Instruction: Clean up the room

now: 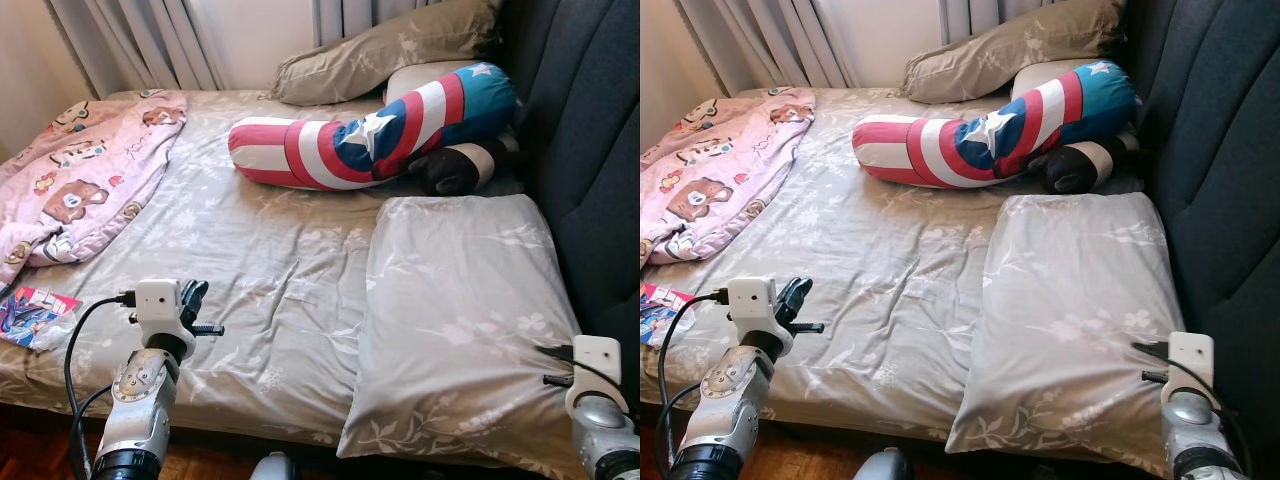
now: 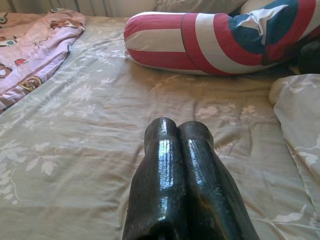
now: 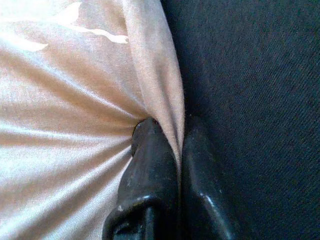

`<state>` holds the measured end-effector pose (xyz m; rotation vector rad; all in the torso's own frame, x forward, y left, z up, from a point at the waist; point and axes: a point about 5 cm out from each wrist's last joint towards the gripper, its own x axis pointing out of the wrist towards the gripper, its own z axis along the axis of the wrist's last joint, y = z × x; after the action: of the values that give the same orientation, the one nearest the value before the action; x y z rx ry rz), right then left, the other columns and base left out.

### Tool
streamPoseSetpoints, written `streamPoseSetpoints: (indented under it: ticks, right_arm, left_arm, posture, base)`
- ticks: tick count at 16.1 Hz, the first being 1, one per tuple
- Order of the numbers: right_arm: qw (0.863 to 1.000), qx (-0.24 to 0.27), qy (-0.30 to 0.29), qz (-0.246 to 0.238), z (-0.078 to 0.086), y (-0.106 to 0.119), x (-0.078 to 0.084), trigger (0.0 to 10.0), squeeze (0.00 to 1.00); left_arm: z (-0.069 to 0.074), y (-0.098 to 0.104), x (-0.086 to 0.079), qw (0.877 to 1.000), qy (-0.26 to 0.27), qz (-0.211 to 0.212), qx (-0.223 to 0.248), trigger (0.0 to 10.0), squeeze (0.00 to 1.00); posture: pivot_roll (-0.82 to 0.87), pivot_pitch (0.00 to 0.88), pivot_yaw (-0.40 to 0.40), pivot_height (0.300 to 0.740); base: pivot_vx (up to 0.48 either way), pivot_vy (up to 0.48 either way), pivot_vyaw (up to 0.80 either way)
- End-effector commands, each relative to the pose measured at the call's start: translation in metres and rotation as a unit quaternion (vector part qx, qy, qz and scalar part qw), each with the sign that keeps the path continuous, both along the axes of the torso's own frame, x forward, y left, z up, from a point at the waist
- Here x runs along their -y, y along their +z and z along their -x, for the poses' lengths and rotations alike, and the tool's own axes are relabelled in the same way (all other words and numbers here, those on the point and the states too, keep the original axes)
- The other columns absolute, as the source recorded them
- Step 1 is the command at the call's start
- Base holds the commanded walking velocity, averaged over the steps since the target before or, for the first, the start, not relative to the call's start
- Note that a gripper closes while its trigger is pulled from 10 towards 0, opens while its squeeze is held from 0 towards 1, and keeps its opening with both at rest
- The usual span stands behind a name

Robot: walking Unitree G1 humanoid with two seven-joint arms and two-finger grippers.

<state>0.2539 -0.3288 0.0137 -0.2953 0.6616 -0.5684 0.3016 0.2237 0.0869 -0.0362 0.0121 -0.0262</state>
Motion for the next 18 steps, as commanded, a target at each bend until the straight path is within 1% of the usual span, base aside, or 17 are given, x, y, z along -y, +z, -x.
streamPoseSetpoints:
  ticks: [1,3,5,6,7,8,10,11,12,13,14,15,16,17,18]
  right_arm:
    - [0.998,0.030,-0.026,0.042,-0.005,0.017,0.014,10.0,0.00]
    - [0.998,0.032,-0.027,0.046,-0.005,0.020,0.018,10.0,0.00]
    - [0.998,0.032,-0.025,0.056,-0.006,0.022,0.019,10.0,0.00]
    - [0.997,0.032,-0.024,0.059,-0.006,0.022,0.019,10.0,0.10]
    - [0.998,0.035,-0.024,0.055,-0.006,0.022,0.018,10.0,0.71]
    - [0.998,0.037,-0.024,0.052,-0.007,0.021,0.017,10.0,1.00]
    - [0.996,0.048,-0.029,0.064,-0.007,0.023,0.017,10.0,1.00]
    - [0.995,0.064,-0.024,0.075,-0.010,0.028,0.018,10.0,1.00]
    - [0.994,0.067,-0.019,0.080,-0.012,0.030,0.018,10.0,1.00]
    - [0.994,0.092,-0.013,0.060,-0.016,0.032,0.015,10.0,1.00]
    - [0.989,0.143,0.019,-0.010,-0.027,0.034,0.000,10.0,0.53]
    - [0.978,0.177,0.078,-0.079,-0.040,0.032,-0.026,10.0,0.00]
    - [0.973,0.183,0.107,-0.097,-0.044,0.031,-0.037,10.0,0.00]
    - [0.959,0.194,0.158,-0.134,-0.050,0.027,-0.061,10.0,0.00]
    - [0.944,0.210,0.202,-0.155,-0.052,0.025,-0.083,10.0,0.00]
  left_arm:
    - [-0.002,0.001,-0.005,1.000,0.007,0.001,0.001,10.0,0.00]
    - [-0.003,0.002,-0.005,1.000,0.006,0.002,0.003,10.0,0.00]
    - [-0.005,0.001,-0.005,1.000,0.007,0.006,0.004,10.0,0.00]
    - [-0.005,0.001,-0.005,1.000,0.007,0.006,0.004,10.0,0.00]
    - [-0.005,0.001,-0.005,1.000,0.007,0.007,0.004,10.0,0.00]
    - [-0.006,0.001,-0.004,1.000,0.007,0.007,0.004,10.0,0.00]
    - [-0.006,0.000,-0.004,1.000,0.007,0.010,0.004,10.0,0.00]
    - [-0.006,0.000,-0.004,1.000,0.008,0.013,0.003,10.0,0.00]
    - [-0.006,-0.001,-0.004,1.000,0.008,0.015,0.003,10.0,0.00]
    - [-0.007,-0.002,-0.003,1.000,0.008,0.018,0.002,10.0,0.00]
    - [-0.007,-0.004,-0.001,0.999,0.009,0.032,0.002,10.0,0.00]
    - [-0.006,-0.009,0.005,0.999,0.005,0.042,-0.004,10.0,0.00]
    - [-0.005,-0.012,0.008,0.999,0.000,0.044,-0.007,10.0,0.00]
    - [-0.001,-0.019,0.018,0.999,-0.015,0.044,-0.014,10.0,0.00]
    - [0.003,-0.023,0.034,0.998,-0.042,0.043,-0.017,10.0,0.00]
  posture:
    - [-0.01,0.000,0.045,0.660]
    - [-0.02,0.000,0.045,0.660]
    - [-0.02,0.000,0.045,0.660]
    - [-0.02,0.000,0.045,0.660]
    - [-0.02,0.000,0.045,0.660]
    - [-0.02,0.000,0.046,0.660]
    - [-0.02,0.000,0.049,0.660]
    - [-0.03,0.000,0.055,0.660]
    - [-0.03,0.000,0.053,0.660]
    - [-0.03,0.000,0.052,0.660]
    - [-0.04,0.000,0.049,0.660]
    - [-0.04,0.000,0.045,0.660]
    - [-0.04,0.000,0.043,0.660]
    - [-0.04,0.000,0.042,0.660]
    - [-0.02,0.000,0.030,0.660]
  base:
    - [0.000,0.000,0.00]
    - [0.000,0.000,0.00]
    - [0.000,0.000,0.00]
    - [0.000,0.000,0.00]
    - [0.000,0.000,0.00]
    - [0.000,0.000,0.00]
    - [0.000,0.000,0.00]
    - [0.000,0.000,0.00]
    - [0.000,0.000,0.00]
    - [0.000,0.000,0.00]
    - [0.000,0.000,0.00]
    - [0.000,0.000,0.00]
    - [0.000,0.000,0.00]
    - [0.000,0.000,0.00]
    - [0.000,0.000,0.00]
